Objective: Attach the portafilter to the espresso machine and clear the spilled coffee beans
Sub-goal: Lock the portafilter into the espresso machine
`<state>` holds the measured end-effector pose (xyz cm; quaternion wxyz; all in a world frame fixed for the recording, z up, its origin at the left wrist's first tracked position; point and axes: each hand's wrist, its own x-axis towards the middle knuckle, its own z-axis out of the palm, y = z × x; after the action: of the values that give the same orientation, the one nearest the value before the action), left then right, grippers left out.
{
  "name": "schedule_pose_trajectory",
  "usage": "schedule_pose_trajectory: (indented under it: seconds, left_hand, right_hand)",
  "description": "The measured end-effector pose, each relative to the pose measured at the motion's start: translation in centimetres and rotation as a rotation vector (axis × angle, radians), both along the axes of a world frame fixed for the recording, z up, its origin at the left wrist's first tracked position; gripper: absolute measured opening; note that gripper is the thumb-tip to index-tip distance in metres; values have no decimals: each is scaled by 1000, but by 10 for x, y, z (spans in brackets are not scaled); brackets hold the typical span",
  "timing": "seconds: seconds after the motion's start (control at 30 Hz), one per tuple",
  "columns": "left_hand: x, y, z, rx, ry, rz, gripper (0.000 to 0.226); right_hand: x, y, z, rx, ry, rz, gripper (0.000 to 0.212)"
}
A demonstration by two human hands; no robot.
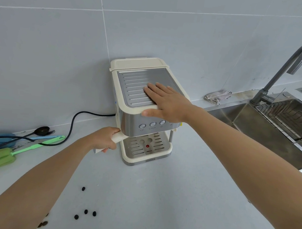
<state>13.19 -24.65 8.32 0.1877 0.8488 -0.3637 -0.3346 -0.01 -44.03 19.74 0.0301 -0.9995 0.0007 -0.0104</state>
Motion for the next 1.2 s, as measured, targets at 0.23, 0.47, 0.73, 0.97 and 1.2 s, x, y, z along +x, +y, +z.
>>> schedule_pose_trajectory:
  seconds: [0.23,0.47,0.73,0.97,1.2]
  left_hand:
    - [-4,9,-3,-31,-17,56,41]
    - [-10,3,-1,-14,-75,53,47]
    - [-11,1,1,-6,-109,57,48]
    - [-28,1,-6,-32,-125,155,43]
    - [-40,0,-6,-42,-22,198,32]
  right_hand:
    - [5,4,-3,-14,3,30,75]
    - [4,-2,-1,-13,-10,51,76]
    - [2,-3,-3,-9,22,7,77]
    - [5,-6,-5,-12,23,29,78]
    - [5,-7,-5,-26,-2,42,79]
